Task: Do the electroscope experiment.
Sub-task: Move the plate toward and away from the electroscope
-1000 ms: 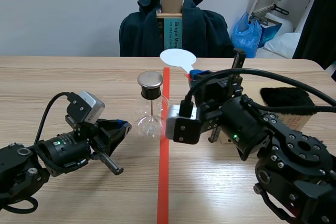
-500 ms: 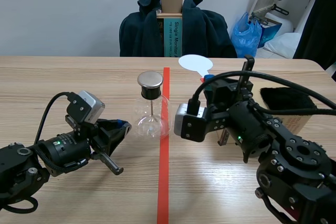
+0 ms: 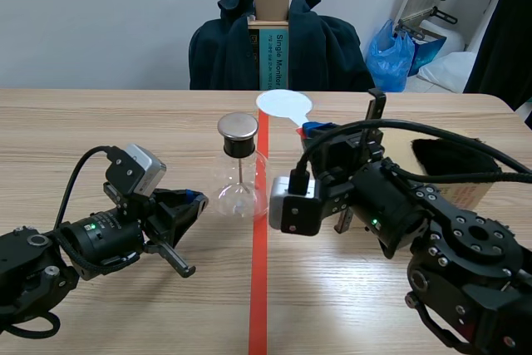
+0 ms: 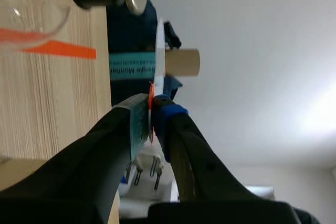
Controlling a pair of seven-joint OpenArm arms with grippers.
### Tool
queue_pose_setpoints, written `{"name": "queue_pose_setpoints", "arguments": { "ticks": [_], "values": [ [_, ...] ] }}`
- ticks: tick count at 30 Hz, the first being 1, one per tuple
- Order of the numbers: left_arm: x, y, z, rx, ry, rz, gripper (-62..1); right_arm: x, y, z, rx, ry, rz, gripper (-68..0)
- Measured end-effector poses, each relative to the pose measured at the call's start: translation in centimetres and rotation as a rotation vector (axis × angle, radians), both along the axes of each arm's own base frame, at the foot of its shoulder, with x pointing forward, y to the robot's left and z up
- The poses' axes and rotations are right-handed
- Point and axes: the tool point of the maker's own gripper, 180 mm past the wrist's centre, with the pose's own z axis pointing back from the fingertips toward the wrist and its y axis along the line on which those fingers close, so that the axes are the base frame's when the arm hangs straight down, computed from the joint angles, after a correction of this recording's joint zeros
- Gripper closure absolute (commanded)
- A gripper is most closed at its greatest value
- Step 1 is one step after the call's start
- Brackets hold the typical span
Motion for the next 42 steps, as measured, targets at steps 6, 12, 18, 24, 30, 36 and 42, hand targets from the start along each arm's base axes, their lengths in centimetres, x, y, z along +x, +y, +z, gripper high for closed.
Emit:
{"name": "queue_pose_setpoints", "arguments": {
  "ticks": [6, 12, 18, 24, 30, 36, 42],
  "values": [
    [0.0, 0.0, 0.0, 0.0, 0.0, 0.0, -3.2, -1.5, 1.8, 0.0, -0.016, -0.014, 0.132, -0.8],
    [0.0, 0.0, 0.0, 0.0, 0.0, 0.0, -3.2, -2.0, 2.4, 0.0, -0.014, -0.015, 0.175, -0.8],
    [0.0, 0.0, 0.0, 0.0, 0.0, 0.0, -3.2, -2.3, 2.7, 0.0, -0.028, -0.021, 0.198, -0.8],
    [0.0, 0.0, 0.0, 0.0, 0.0, 0.0, -3.2, -2.3, 2.7, -0.1, -0.028, -0.021, 0.199, -0.8],
    [0.0, 0.0, 0.0, 0.0, 0.0, 0.0, -3.2, -2.3, 2.7, -0.1, -0.028, -0.021, 0.199, -0.8],
    [0.0, 0.0, 0.0, 0.0, 0.0, 0.0, -3.2, -1.7, 2.0, 0.0, -0.031, -0.024, 0.146, -0.8],
    [0.0, 0.0, 0.0, 0.0, 0.0, 0.0, -3.2, -0.1, 0.2, -0.1, -0.039, -0.022, 0.016, -0.8]
  ]
}}
